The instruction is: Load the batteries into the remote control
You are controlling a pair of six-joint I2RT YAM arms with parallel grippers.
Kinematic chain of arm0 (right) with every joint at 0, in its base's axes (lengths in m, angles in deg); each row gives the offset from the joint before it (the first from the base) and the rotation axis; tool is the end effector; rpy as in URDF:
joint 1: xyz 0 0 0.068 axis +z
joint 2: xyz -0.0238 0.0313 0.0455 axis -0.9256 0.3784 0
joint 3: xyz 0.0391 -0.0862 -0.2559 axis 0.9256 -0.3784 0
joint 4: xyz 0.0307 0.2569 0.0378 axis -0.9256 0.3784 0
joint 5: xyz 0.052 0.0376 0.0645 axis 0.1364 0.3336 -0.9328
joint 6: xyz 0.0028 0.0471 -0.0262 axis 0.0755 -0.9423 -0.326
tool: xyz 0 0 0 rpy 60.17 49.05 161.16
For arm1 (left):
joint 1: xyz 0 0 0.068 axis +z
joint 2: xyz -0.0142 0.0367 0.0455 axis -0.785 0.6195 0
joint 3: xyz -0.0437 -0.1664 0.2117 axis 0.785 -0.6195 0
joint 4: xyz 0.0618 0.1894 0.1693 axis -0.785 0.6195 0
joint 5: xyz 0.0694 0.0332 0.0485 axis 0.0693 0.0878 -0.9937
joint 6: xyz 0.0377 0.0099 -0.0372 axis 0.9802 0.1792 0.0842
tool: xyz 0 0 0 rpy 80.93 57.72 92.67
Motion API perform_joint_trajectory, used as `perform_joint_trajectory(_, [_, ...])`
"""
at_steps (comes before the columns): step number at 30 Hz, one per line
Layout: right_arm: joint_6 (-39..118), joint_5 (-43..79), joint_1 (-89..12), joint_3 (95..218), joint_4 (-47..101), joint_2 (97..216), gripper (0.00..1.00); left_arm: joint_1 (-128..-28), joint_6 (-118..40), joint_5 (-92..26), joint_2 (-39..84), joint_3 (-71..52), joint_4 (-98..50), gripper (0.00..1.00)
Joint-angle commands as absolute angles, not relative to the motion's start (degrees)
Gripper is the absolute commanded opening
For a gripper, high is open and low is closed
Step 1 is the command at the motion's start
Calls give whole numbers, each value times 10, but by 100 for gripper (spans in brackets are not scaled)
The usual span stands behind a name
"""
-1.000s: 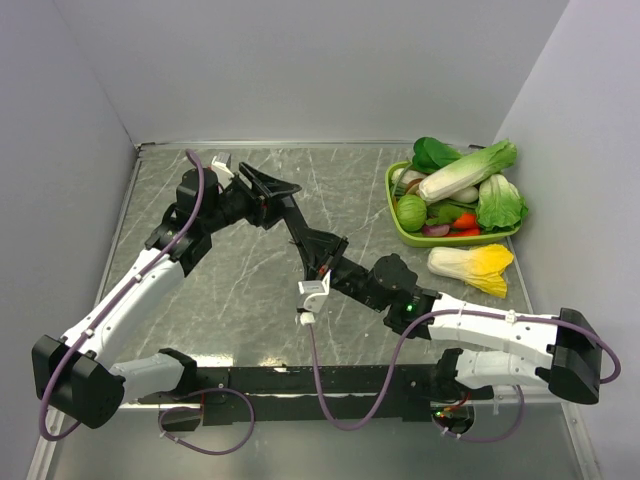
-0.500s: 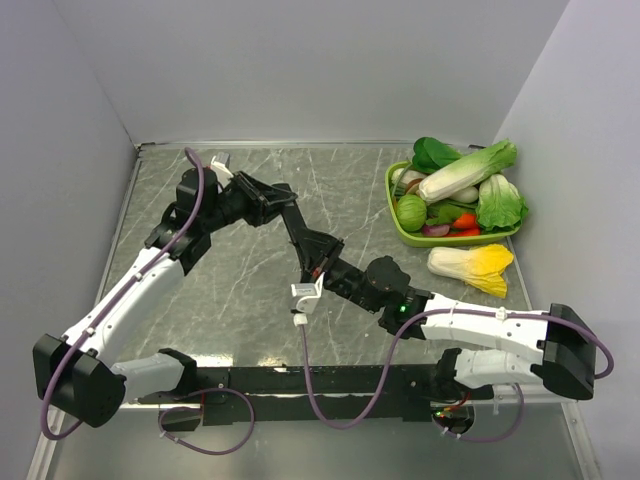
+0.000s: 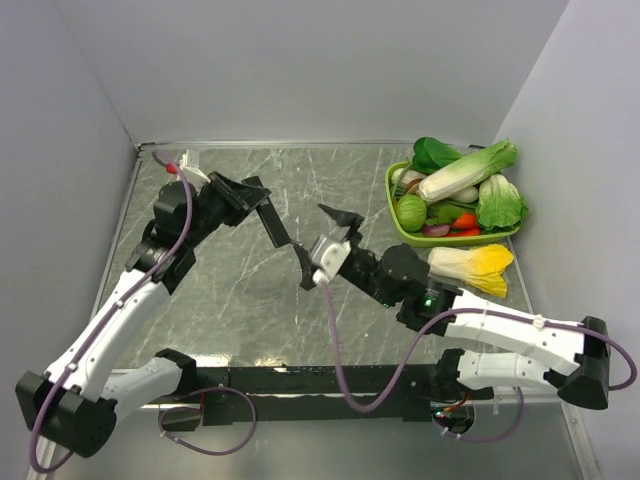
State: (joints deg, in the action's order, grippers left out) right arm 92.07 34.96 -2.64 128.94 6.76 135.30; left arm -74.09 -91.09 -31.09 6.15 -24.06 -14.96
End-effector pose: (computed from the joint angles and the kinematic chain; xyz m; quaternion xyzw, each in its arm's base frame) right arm 0.1091 0.2210 0.3663 -0.5020 0.4235 0.0718 0.7507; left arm 0.2200 -0.0973 0.3764 -0.2114 0.7286 -0.4899 0.4295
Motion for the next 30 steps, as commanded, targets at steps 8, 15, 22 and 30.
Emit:
perform_joint_trajectory(8, [435,313,-78,1471,468,1375,100,-740,-790,-410,-57,-383,-267,1])
perform_joint_trajectory(15, [332,201,-85,1583,565,1478,95,-740,-790,-459,-119,-456,-324,1])
perform_joint_trajectory(22, [319,201,-87,1653,583,1562,90,-740,-777,-428,-158,-520,-411,1])
perform_joint_trajectory(30, [311,217,-87,1657,512,1612,82,-740,-765,-391,-176,-570,-498,1])
